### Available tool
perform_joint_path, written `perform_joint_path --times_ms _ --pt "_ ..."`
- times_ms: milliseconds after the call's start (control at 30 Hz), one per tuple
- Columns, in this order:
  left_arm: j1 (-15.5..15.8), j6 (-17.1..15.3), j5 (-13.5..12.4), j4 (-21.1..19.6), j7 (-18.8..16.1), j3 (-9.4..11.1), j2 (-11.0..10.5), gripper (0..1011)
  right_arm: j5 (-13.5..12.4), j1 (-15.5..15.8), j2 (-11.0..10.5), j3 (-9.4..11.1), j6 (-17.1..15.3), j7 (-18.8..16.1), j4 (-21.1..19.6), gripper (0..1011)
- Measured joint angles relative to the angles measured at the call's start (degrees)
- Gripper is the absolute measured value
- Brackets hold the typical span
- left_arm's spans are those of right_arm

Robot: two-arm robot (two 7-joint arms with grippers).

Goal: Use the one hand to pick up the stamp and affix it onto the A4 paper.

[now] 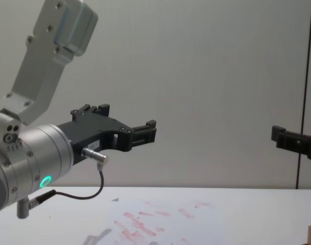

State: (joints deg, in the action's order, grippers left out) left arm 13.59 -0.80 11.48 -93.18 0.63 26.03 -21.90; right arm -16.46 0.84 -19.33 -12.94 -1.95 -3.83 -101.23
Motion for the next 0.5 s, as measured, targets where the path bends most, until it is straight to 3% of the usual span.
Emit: perform_joint_path --times_ms 500 --pt "0.0 0.0 0.0 0.0 0.0 0.0 0.0 1003 0.0 0.0 0.0 0.0 0.0 0.0 0.0 1001"
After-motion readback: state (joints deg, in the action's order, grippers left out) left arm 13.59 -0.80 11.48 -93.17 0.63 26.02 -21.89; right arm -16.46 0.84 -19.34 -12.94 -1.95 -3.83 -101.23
